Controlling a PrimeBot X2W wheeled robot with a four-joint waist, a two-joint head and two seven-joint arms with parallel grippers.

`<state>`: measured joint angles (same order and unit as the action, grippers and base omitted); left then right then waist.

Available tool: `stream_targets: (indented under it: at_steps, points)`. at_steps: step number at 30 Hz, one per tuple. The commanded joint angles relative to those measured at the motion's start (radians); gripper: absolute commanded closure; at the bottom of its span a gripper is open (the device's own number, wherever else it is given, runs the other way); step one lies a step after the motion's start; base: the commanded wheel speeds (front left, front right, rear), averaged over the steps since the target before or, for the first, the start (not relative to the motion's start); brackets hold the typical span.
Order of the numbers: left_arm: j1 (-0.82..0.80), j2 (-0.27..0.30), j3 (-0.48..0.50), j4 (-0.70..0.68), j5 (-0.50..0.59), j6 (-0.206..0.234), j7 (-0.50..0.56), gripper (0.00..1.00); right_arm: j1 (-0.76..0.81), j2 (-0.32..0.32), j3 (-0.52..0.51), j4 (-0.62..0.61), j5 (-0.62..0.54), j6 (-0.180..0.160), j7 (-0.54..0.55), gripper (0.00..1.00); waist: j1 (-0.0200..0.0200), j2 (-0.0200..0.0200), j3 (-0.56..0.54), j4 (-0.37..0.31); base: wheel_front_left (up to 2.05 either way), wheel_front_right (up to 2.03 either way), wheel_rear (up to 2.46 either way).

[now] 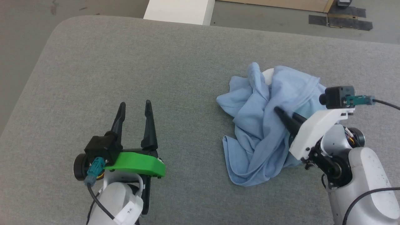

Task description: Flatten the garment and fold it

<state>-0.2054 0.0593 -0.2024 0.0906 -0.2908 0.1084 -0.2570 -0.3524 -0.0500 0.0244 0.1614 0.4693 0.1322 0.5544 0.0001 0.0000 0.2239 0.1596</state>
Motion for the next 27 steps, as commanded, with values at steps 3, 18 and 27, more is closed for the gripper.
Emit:
stream_targets:
  at_steps: [3,18,27]
  points:
    - [0.024,-0.007,0.016,0.013,0.007,-0.012,-0.005,0.00,0.008,0.000,0.012,-0.029,0.034,-0.002,-0.049,1.00,-0.0001,0.0000,-0.027,-0.021,0.00,0.00,0.00]
    - [0.070,-0.009,0.077,0.044,0.031,-0.048,-0.005,0.00,0.487,0.000,-0.426,-0.294,-0.208,-0.002,0.106,1.00,-0.0001,0.0000,-0.119,-0.196,0.00,0.00,0.00]
    - [0.077,-0.009,0.065,0.062,0.031,-0.063,-0.005,0.00,0.449,0.000,-0.537,-0.211,-0.238,-0.002,-0.078,0.00,-0.0001,0.0000,-0.138,-0.257,0.00,0.00,0.00]
